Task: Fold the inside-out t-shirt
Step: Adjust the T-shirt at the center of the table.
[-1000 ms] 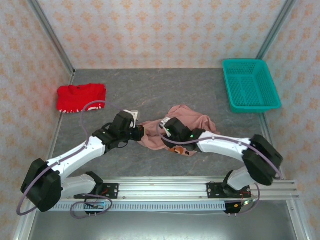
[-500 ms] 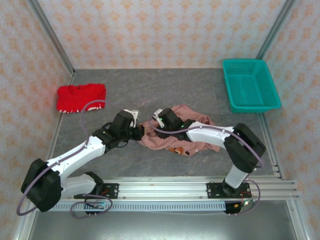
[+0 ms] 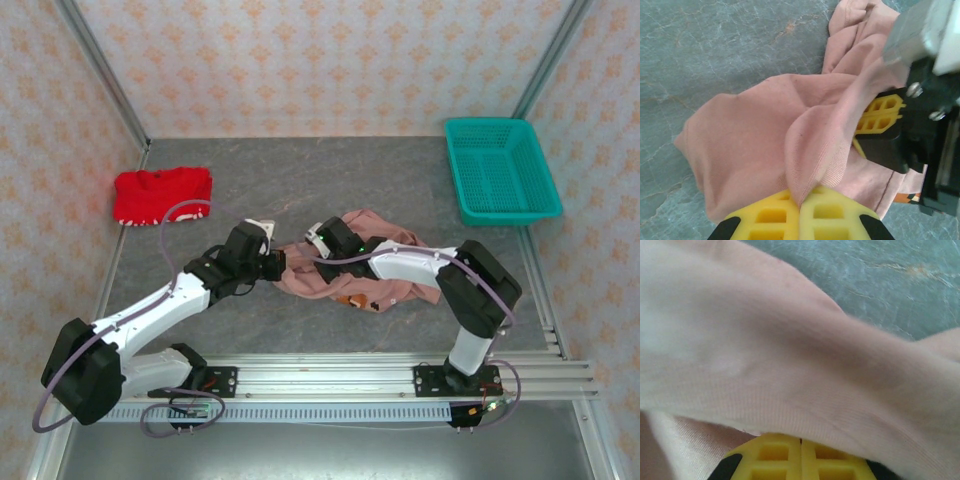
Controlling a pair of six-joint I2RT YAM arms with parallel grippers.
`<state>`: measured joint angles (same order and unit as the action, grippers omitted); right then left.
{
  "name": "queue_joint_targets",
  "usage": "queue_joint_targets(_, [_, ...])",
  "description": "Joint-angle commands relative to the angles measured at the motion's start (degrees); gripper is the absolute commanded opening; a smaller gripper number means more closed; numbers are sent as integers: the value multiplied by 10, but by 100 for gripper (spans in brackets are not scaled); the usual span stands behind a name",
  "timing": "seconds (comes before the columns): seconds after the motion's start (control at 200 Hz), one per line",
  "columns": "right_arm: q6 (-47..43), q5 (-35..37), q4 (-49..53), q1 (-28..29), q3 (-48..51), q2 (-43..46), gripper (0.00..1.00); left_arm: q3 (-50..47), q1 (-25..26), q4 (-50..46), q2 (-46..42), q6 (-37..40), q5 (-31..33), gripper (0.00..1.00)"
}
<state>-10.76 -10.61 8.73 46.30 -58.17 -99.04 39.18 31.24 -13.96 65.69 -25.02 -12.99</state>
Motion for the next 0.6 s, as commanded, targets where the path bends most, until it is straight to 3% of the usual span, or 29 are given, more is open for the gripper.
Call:
queue_joint_targets(0.0, [16, -29, 9, -21, 4, 82, 0, 12, -9, -17, -18, 2, 27, 0])
queue_joint_targets(0.21, [93, -185, 14, -71, 41, 217, 0, 2, -10, -4, -16, 7, 44, 1])
queue_joint_targets(0.395, [133, -310, 33, -98, 46, 256, 0, 14, -10, 6, 20, 9, 53, 10])
queue_joint_targets(0.596, [161, -400, 32, -132, 54, 229, 0, 43, 1, -37, 23, 14, 107, 44])
